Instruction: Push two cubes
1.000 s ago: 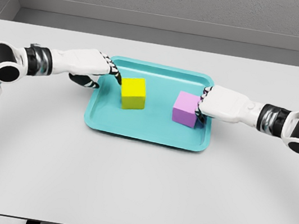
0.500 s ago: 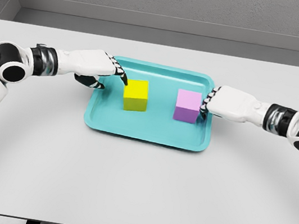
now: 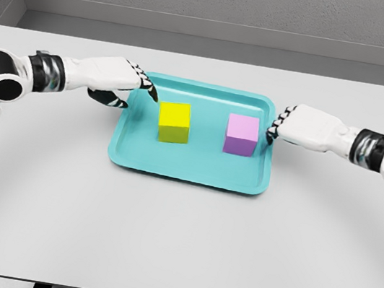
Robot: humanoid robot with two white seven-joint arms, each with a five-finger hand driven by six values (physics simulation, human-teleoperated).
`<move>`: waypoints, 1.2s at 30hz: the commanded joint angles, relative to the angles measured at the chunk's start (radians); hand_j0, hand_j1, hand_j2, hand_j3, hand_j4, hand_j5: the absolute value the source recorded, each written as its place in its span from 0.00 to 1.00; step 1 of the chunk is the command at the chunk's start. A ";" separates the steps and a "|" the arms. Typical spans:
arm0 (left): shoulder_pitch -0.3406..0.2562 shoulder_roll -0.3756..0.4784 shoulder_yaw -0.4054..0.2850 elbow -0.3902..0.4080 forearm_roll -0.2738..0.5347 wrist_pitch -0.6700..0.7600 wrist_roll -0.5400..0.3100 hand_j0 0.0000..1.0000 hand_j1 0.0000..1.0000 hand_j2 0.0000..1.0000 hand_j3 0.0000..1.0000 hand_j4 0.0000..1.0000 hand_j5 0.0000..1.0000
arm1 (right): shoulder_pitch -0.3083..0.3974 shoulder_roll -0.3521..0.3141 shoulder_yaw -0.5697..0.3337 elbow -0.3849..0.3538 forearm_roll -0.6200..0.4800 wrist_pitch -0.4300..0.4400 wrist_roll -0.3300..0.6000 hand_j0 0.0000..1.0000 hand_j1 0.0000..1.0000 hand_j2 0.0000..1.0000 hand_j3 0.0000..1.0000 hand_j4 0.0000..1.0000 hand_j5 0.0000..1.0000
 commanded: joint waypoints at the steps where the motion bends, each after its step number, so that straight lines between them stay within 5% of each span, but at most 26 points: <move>1: 0.000 0.003 0.002 0.003 0.005 0.003 0.000 0.71 0.71 0.71 0.71 0.71 0.71 | 0.000 -0.004 -0.004 0.015 -0.006 0.002 0.000 0.52 0.52 0.52 0.52 0.52 0.52; 36: 0.011 0.019 -0.012 0.006 -0.009 0.003 0.000 0.71 0.71 0.71 0.71 0.71 0.71 | -0.023 0.084 0.012 0.010 -0.023 0.002 -0.003 0.51 0.51 0.51 0.51 0.51 0.51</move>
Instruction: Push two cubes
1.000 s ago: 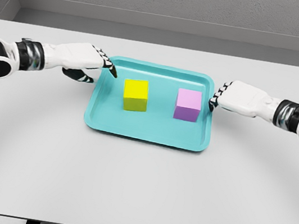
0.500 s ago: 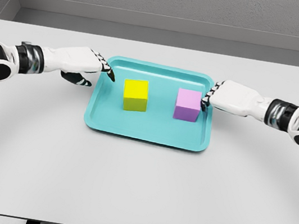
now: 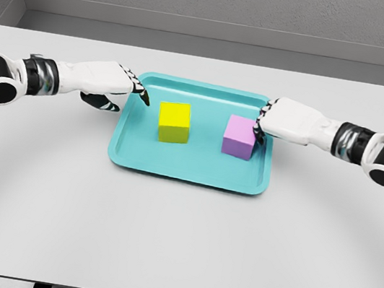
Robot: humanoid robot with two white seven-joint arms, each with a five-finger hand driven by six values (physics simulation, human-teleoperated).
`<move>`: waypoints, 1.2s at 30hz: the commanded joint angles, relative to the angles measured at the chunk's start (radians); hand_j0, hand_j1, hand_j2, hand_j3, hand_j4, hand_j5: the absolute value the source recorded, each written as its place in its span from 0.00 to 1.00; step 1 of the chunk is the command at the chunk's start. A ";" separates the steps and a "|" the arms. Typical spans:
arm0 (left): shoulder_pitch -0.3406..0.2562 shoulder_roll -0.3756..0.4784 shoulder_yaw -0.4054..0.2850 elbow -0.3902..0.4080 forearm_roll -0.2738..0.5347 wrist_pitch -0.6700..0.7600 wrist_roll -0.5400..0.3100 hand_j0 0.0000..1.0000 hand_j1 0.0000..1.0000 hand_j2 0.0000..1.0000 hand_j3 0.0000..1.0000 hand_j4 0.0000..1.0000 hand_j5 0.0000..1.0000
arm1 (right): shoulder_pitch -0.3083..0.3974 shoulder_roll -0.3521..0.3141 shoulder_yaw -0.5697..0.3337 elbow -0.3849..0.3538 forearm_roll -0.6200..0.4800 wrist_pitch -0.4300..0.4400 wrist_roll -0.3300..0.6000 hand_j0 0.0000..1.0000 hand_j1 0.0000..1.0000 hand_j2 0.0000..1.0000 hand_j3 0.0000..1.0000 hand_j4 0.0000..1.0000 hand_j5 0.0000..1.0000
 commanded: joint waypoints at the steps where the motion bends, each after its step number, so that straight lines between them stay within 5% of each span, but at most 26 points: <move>1: 0.000 -0.005 -0.001 0.001 0.004 0.002 0.000 0.71 0.71 0.71 0.71 0.71 0.71 | -0.002 0.006 0.002 -0.003 -0.006 0.000 -0.001 0.51 0.51 0.51 0.51 0.51 0.51; 22: 0.005 -0.023 -0.027 -0.007 0.002 0.002 -0.001 0.71 0.71 0.71 0.71 0.71 0.71 | 0.002 -0.098 -0.030 0.009 0.004 0.000 0.004 0.51 0.51 0.51 0.51 0.51 0.51; 26: 0.003 -0.037 -0.027 -0.007 0.002 0.002 -0.003 0.71 0.71 0.71 0.71 0.71 0.71 | -0.031 -0.144 -0.032 -0.014 0.050 0.000 0.051 0.52 0.52 0.52 0.52 0.52 0.52; 29: 0.002 -0.037 -0.027 -0.007 0.002 0.002 -0.003 0.71 0.71 0.71 0.71 0.71 0.71 | -0.031 -0.111 -0.038 0.008 0.014 0.000 0.048 0.59 0.59 0.59 0.59 0.59 0.59; 34: 0.002 -0.046 -0.026 -0.005 0.001 0.002 -0.003 0.71 0.71 0.71 0.71 0.71 0.71 | -0.018 -0.121 -0.027 0.005 0.004 0.000 0.056 0.57 0.57 0.57 0.57 0.57 0.57; 36: 0.000 -0.054 -0.026 -0.001 0.001 0.002 -0.016 0.71 0.71 0.71 0.71 0.71 0.71 | -0.025 -0.144 -0.028 -0.049 0.010 0.000 0.146 0.56 0.56 0.56 0.56 0.56 0.56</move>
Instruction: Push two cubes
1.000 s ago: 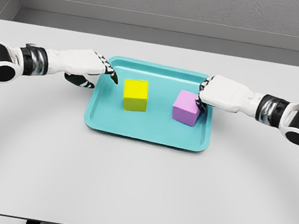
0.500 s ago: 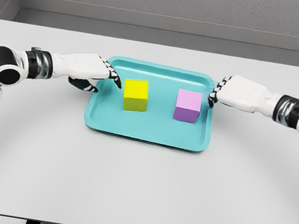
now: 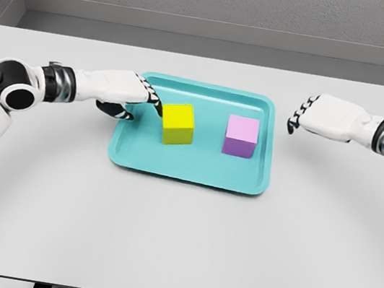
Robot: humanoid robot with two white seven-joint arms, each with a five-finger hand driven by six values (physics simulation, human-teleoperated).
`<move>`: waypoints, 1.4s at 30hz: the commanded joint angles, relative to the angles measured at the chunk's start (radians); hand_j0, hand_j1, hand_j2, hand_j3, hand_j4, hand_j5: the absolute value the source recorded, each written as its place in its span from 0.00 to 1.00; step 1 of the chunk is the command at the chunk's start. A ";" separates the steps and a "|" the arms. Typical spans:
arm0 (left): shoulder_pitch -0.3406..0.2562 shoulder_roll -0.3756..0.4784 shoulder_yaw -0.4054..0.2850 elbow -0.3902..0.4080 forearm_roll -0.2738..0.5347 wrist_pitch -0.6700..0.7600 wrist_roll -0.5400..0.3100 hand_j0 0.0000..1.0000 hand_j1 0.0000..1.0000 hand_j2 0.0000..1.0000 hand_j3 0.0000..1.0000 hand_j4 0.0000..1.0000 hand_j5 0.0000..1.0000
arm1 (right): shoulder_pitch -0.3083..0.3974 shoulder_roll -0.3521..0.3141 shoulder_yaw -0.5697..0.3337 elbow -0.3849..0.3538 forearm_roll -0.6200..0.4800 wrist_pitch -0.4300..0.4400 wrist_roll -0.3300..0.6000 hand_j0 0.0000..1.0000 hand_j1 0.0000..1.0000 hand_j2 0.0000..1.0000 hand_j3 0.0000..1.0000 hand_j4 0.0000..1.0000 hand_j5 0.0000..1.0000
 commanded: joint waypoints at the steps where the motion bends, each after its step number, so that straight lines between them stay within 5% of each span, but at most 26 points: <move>1: 0.000 -0.005 0.001 0.005 0.005 0.002 -0.006 0.71 0.71 0.71 0.71 0.71 0.71 | -0.003 -0.018 0.002 -0.043 0.003 0.002 0.084 0.56 0.56 0.56 0.56 0.56 0.56; 5: 0.000 -0.016 0.001 0.004 -0.010 0.002 -0.006 0.71 0.71 0.71 0.71 0.71 0.71 | -0.075 -0.016 0.000 -0.036 0.038 0.002 0.188 0.56 0.56 0.56 0.56 0.56 0.56; 14: -0.002 -0.029 0.003 0.002 -0.016 0.002 -0.006 0.71 0.71 0.71 0.71 0.71 0.71 | -0.078 0.030 0.105 -0.043 0.145 0.002 0.188 0.56 0.56 0.56 0.56 0.56 0.56; 25: -0.003 -0.023 0.010 0.005 -0.015 0.002 -0.006 0.71 0.71 0.71 0.71 0.71 0.71 | -0.078 0.105 0.123 -0.040 0.167 0.002 0.188 0.56 0.56 0.56 0.56 0.56 0.56; 31: -0.003 -0.020 0.010 0.005 -0.013 0.002 -0.006 0.71 0.71 0.71 0.71 0.71 0.71 | -0.091 0.102 0.123 -0.047 0.165 0.002 0.188 0.44 0.44 0.44 0.44 0.44 0.44; 42: -0.006 -0.016 0.018 0.002 -0.010 0.002 -0.006 0.71 0.71 0.71 0.71 0.71 0.71 | -0.092 0.100 0.123 -0.063 0.164 0.002 0.188 0.44 0.44 0.44 0.44 0.44 0.44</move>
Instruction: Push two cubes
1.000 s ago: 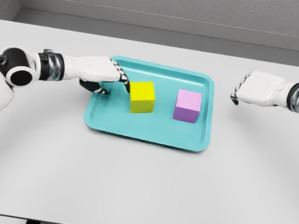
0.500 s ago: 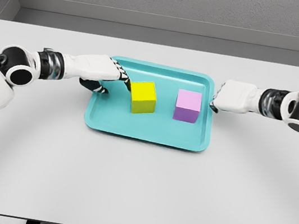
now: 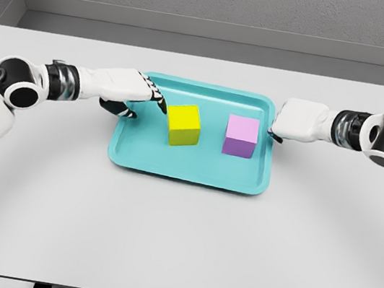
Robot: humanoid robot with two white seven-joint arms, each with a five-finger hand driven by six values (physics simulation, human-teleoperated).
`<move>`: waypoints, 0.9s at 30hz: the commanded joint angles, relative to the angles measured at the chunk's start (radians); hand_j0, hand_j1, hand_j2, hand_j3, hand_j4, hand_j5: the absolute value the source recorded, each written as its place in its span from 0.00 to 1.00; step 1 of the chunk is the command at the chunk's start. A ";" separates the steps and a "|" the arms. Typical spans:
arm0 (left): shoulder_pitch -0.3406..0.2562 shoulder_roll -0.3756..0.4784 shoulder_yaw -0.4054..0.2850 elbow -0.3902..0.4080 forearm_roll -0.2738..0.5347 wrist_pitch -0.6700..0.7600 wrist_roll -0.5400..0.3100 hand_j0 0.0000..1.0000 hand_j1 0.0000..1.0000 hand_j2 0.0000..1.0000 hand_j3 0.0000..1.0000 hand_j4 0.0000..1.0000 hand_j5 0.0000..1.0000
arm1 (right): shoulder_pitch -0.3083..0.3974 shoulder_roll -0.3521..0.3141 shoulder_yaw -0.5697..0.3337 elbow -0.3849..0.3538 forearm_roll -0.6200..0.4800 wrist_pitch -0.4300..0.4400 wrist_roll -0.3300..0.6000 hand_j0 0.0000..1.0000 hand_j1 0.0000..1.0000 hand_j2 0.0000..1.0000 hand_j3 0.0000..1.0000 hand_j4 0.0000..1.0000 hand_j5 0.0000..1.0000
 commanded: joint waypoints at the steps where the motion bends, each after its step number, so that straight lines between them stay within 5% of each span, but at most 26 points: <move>1: 0.000 0.001 0.003 -0.003 0.008 0.003 0.000 0.71 0.71 0.71 0.71 0.71 0.71 | 0.000 0.003 -0.001 0.002 -0.001 0.002 0.000 0.44 0.44 0.44 0.44 0.44 0.44; 17: 0.002 0.007 0.005 -0.003 0.014 0.003 0.000 0.71 0.71 0.71 0.71 0.71 0.71 | -0.002 0.030 0.002 0.010 -0.001 0.002 0.000 0.45 0.45 0.45 0.45 0.45 0.45; 24: 0.000 0.005 0.005 -0.005 0.014 0.003 0.000 0.71 0.71 0.71 0.71 0.71 0.71 | -0.002 -0.051 -0.011 -0.006 -0.018 0.002 0.000 0.51 0.51 0.51 0.51 0.51 0.51; 27: -0.002 0.007 0.005 -0.005 0.015 0.003 0.000 0.71 0.71 0.71 0.71 0.71 0.71 | 0.005 -0.083 -0.027 -0.070 -0.026 0.002 0.000 0.52 0.52 0.52 0.52 0.52 0.52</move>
